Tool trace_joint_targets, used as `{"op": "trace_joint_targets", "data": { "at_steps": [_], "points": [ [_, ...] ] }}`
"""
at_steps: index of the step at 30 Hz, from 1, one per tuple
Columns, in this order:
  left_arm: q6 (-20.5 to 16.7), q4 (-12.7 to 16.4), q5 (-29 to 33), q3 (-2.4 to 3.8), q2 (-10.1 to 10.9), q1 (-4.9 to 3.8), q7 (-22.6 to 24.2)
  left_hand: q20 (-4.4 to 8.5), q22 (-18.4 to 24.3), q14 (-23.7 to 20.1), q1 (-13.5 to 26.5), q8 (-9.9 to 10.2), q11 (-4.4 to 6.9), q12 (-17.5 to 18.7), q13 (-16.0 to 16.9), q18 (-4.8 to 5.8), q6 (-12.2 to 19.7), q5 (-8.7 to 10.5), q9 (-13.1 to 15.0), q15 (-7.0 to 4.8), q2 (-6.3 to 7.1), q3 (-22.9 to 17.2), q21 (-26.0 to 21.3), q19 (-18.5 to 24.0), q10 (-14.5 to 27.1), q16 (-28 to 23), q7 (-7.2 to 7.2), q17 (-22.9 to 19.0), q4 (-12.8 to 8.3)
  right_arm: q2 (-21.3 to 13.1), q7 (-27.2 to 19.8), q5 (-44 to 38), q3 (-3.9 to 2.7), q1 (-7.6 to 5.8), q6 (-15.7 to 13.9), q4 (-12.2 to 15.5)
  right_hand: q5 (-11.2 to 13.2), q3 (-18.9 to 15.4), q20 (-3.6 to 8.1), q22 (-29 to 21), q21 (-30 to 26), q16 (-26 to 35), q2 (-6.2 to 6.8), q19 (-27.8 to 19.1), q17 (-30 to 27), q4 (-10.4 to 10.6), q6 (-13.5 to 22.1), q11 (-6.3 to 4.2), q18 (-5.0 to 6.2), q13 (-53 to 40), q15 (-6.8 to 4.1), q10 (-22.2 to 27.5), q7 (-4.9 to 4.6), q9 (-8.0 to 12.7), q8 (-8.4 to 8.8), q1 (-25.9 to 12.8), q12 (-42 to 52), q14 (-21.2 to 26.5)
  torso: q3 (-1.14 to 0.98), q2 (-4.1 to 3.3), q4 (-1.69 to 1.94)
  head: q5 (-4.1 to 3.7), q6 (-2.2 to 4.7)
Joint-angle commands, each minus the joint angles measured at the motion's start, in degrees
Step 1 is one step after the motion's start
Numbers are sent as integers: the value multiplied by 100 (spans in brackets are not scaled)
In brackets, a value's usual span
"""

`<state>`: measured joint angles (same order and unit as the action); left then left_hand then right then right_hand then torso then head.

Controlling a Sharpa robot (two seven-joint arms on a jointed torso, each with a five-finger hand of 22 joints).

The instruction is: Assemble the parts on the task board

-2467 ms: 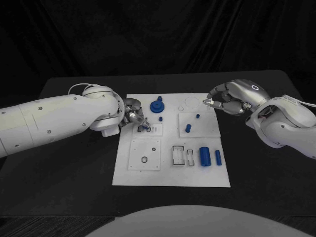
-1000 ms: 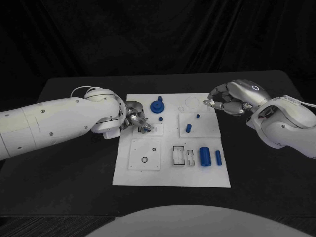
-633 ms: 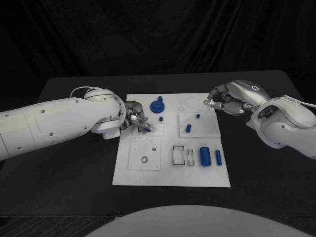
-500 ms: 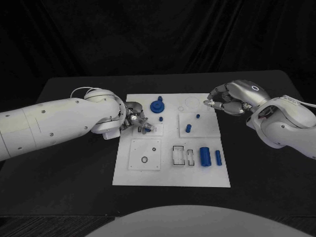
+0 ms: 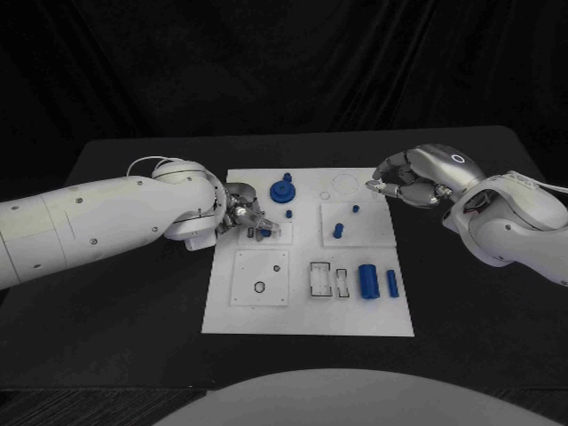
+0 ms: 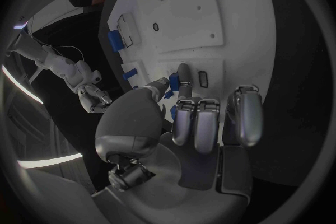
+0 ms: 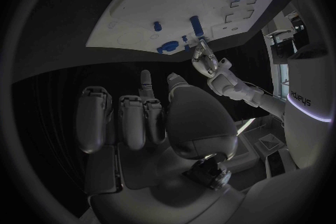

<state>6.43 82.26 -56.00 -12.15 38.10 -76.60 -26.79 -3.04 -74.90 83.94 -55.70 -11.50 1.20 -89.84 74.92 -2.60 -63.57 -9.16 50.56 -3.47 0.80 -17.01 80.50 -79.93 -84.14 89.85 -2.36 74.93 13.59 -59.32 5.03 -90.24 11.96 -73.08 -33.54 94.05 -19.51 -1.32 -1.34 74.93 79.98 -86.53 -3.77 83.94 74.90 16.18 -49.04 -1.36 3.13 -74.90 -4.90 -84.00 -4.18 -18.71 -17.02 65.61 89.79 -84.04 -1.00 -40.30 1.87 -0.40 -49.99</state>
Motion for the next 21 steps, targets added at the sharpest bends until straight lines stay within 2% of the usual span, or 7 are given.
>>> {"op": "trace_joint_targets", "data": {
  "at_steps": [1, 3, 6, 13, 16, 18, 21],
  "points": [
    [95, -5, -1, -1, -19, 16, 67, -4, -635, 606, -7, 25, 0, -16, 1508, -77, -47, -61, 11, 3, -65, 37, -31, 29, -586, 15, 9, 1507, -9, 1, 101, -11, -4, 16, 42, -1, -49, 28, -25, 1194, -24, 17, 12, 198, 951, 6, -21, 2, -75, -1510, 7, -600, 9, 6, 32, 68, 21, -481, 0, 0, 0, 3, -1],
    [108, -10, -1, -1, -23, 17, 63, -2, -636, 606, -30, 25, 3, -16, 1508, -78, -55, -100, 17, 1, -78, 49, -34, 30, -586, 15, 12, 1507, -16, 2, 101, -11, -4, 17, 50, -2, -49, 28, -25, 1194, -24, 17, 12, 198, 951, 6, -21, 2, -75, -1510, 7, -600, 9, 6, 32, 68, 21, -481, 1, -1, 1, 4, -1],
    [126, -14, -1, -1, -28, 17, 59, 6, -643, 606, -134, 36, 11, -16, 1508, -79, -69, -305, 37, -7, -126, 83, -43, 28, -586, 15, 22, 1507, -53, 3, 102, -11, -4, 18, 56, -2, -49, 28, -25, 1194, -24, 17, 12, 198, 951, 6, -21, 2, -75, -1510, 7, -600, 9, 6, 32, 68, 21, -481, 3, -2, 4, 5, -1],
    [148, -19, -1, -1, -37, 18, 58, 29, -676, 606, -328, 26, 42, -16, 1508, -76, -128, -994, 129, -33, -277, 80, -55, 10, -586, 15, 57, 1507, -90, 1, 101, -11, -4, 19, 67, 1, -131, 42, -24, 1194, -26, 18, 6, 198, 949, 14, -29, 3, -75, -1510, 7, -600, 8, 12, 45, 113, 21, -481, 1, 0, 6, 9, -1],
    [150, -25, -1, -1, -44, 19, 64, 38, -686, 606, -399, 23, 52, -16, 1508, -76, -129, -1224, 170, -41, -302, 41, -62, 6, -586, 15, 66, 1507, -116, 2, 99, -11, -4, 20, 67, 1, -143, 43, -24, 1193, -27, 16, 7, 197, 951, 16, -31, 2, -75, -1510, 7, -600, 8, 12, 47, 117, 21, -481, 2, -1, 6, 11, -1],
    [149, -27, -1, -1, -47, 19, 77, 46, -690, 606, -485, 18, 59, -16, 1508, -78, -119, -1451, 211, -49, -307, -26, -74, 10, -586, 15, 75, 1507, -180, 2, 98, -11, -4, 20, 66, 2, -154, 43, -24, 1194, -23, 18, 8, 199, 948, 17, -32, 2, -76, -1510, 7, -600, 8, 13, 48, 121, 21, -481, 1, -1, 5, 7, -1],
    [138, -29, -1, -1, -51, 19, 103, 52, -701, 606, -603, 13, 69, -16, 1508, -77, -102, -1554, 253, -57, -292, -126, -76, 3, -586, 15, 85, 1507, -294, 3, 98, -11, -4, 20, 67, 1, -154, 43, -24, 1194, -23, 18, 8, 199, 948, 17, -32, 2, -76, -1510, 7, -600, 8, 13, 48, 121, 21, -481, -1, -2, 3, 0, -1]
  ]
}}
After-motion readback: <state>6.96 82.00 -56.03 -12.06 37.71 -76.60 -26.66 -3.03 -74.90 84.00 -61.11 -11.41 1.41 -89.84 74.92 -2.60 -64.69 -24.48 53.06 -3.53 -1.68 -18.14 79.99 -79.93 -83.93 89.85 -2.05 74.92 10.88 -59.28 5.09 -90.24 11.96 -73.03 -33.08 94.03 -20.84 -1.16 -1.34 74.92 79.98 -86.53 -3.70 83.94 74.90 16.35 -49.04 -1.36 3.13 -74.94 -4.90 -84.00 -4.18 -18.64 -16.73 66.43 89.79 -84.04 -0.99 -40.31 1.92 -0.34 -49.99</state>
